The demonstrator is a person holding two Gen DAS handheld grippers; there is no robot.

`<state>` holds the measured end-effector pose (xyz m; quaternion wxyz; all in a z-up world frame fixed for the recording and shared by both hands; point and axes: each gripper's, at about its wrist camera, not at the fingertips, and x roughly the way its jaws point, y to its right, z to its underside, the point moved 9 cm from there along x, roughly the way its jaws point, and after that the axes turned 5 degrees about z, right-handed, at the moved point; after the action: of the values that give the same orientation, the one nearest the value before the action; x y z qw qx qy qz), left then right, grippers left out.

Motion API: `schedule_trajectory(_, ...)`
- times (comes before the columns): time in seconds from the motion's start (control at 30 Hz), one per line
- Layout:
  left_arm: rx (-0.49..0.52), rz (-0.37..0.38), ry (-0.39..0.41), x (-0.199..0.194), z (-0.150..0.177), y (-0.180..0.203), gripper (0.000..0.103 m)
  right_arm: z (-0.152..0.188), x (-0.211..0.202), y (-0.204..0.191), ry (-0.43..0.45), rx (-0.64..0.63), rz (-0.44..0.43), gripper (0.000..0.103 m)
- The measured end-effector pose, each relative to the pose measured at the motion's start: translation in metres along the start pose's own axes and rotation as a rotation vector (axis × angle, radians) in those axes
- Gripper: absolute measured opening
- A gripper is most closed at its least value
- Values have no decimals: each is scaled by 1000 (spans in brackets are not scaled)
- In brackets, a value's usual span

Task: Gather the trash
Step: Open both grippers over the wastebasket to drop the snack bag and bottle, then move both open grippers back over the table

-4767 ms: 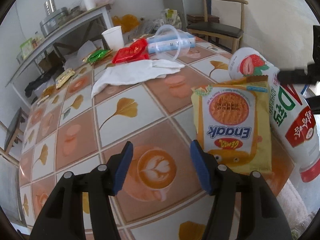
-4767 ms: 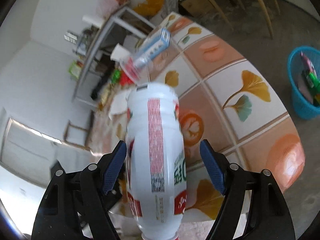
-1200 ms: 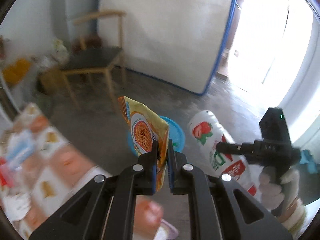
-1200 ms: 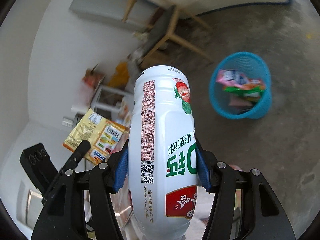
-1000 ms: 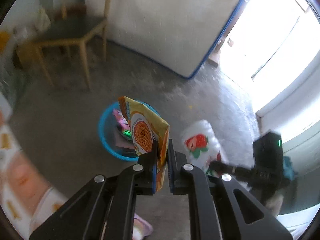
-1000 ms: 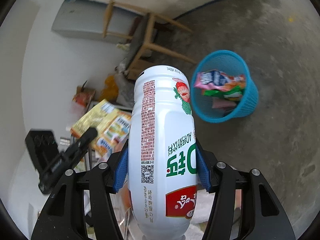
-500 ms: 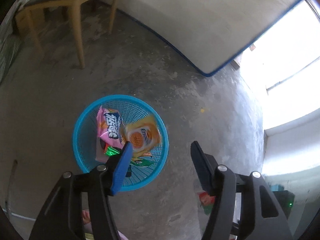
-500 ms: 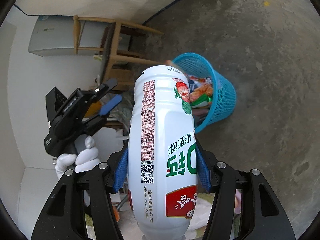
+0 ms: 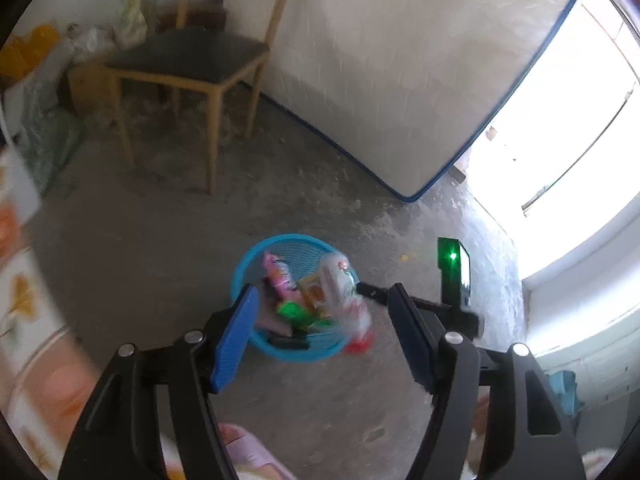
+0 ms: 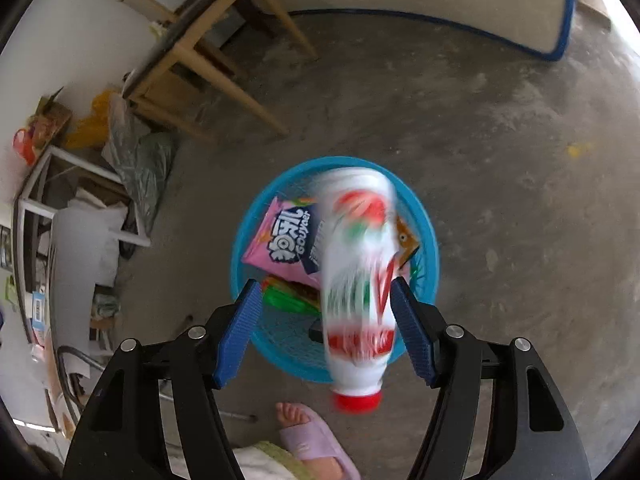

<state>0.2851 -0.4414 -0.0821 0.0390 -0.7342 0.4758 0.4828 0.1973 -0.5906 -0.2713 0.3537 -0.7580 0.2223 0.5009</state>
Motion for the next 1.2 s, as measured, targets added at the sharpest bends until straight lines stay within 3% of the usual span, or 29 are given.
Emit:
schedule_trajectory(0.2,-29,-56,73,-86,53,-42,68,50,-30,12,39,-11,-1,65)
schedule_trajectory(0.43,-121,-107,238,-176,96,-77,68,71,-84,28,116,78,-14,65)
schedule_trajectory(0.53,-155,-128,294,-207,114,-88,68,78,-104,20,145,73,-10,65)
schedule_trajectory(0.67,-194,-212,368,-256,147,-109,71,98,-126,1,177,29,-17,65)
schedule_trajectory(0.9,-356,-285,430,-307,208,-157,73,110,-155,-85,216,-137,-124,74)
schedule_trajectory(1.03,-411,-323,447,-321,238,-175,73,119,-163,-161,210,-290,-209,76)
schedule_trajectory(1.2,-468,-384,463,-333,267,-202,73,157,-154,-262,153,-502,-313,76)
